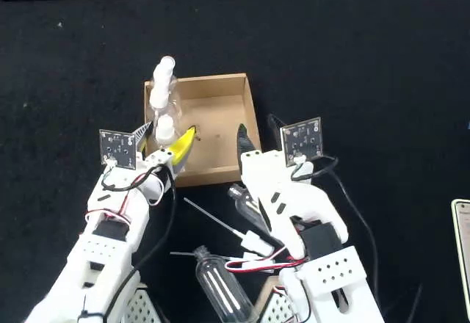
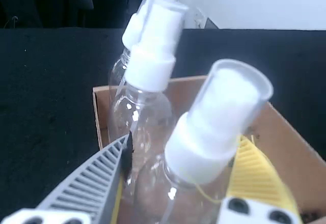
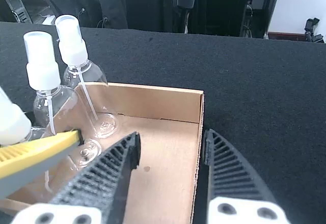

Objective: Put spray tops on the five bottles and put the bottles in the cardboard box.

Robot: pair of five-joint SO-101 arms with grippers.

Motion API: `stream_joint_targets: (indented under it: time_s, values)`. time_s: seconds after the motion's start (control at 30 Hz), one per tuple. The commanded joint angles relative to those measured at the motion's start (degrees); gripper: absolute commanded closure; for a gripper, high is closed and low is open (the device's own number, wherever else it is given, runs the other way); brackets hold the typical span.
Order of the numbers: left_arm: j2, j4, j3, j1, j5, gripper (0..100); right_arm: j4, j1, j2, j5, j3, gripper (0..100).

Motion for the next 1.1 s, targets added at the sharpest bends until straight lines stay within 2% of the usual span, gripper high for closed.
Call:
stream_joint_targets:
  time_s: [0.0,0.13,0.5,0.67,0.93,1.07]
  values:
    - [-10.6,17.3,-7.2,0.1,-0.8,72,-1.5,0.9,-1.9,0.5,-0.9,81.5]
    - [-21.4,35.3,-12.3,0.2,-0.8,72,-1.5,0.9,-1.9,0.5,-0.9,81.5]
    - [-37.5,64.8,-13.0,0.1,-1.2,72,-1.5,0.9,-1.9,0.5,-0.9,81.5]
    - [-42.0,68.9,-11.7,-1.8,-1.2,72,-1.5,0.9,-1.5,0.5,-0.9,81.5]
    - [-45.0,66.5,-8.0,-19.6,-1.2,72,-1.5,1.2,-1.5,0.5,-0.9,81.5]
    - [-45.0,66.3,-7.9,-25.2,-1.2,72,-1.1,2.5,-1.5,3.7,-1.7,81.5]
